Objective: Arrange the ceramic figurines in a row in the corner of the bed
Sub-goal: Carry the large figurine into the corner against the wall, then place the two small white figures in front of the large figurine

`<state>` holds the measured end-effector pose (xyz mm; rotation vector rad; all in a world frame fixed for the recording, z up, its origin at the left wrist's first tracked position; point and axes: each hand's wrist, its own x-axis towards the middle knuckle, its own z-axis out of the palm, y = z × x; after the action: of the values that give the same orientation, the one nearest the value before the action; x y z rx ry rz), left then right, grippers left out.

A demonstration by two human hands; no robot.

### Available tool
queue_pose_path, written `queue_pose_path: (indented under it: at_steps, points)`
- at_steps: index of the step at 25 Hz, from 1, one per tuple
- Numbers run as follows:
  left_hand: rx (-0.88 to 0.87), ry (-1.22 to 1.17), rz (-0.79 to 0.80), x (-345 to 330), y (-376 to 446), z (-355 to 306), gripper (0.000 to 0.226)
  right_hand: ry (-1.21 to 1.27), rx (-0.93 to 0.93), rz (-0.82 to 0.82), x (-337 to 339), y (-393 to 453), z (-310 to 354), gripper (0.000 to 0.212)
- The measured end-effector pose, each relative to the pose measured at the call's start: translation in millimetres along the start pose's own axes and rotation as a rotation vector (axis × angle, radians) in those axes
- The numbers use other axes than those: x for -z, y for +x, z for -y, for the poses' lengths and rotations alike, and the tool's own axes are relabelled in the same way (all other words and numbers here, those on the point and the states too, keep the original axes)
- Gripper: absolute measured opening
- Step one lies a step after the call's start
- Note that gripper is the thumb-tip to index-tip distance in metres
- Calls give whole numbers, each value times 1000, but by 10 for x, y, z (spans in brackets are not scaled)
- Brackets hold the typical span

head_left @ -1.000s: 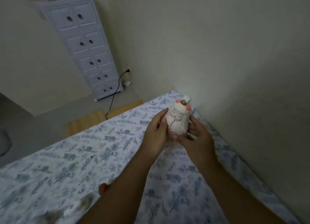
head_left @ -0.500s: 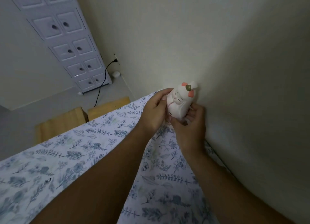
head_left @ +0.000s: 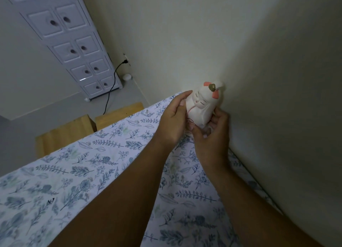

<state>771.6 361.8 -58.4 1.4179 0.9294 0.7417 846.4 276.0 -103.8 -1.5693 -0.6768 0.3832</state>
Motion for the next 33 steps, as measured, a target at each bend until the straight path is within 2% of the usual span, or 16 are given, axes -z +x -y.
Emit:
queue_pose_path:
  at_steps: [4,7,9,13,18,24,27,30,33]
  points:
    - [61,46,-43,114,-141,-117,37,-57,-8,39,50,-16,98,59]
    - [52,185,-90,383,-535,-151,40,-395,1,23,120,-231,243,69]
    - [48,317,-122,628,-905,-179,42,-492,16,39,108,-508,395,66]
    - [32,493,-242,1322,-1759,-223,45,-585,141,318,-177,-1288,743,50]
    - [74,583,-400,2335,-2994,-202,44,-675,301,674,-752,-2487,1066,48]
    - [173,718,-587,3529,-4309,121,49,-758,456,933,-1450,-3874,1388,56]
    - [251,831,-544,3986,-4652,354,64,-822,465,962,-1713,-4200,1299,62]
    - [304,957,-382,4263,-4737,546,79,-930,325,932,-1874,-4261,1139,65]
    - [323,1001,-224,4355,-4637,677,83,-921,213,911,-1918,-4264,1008,57]
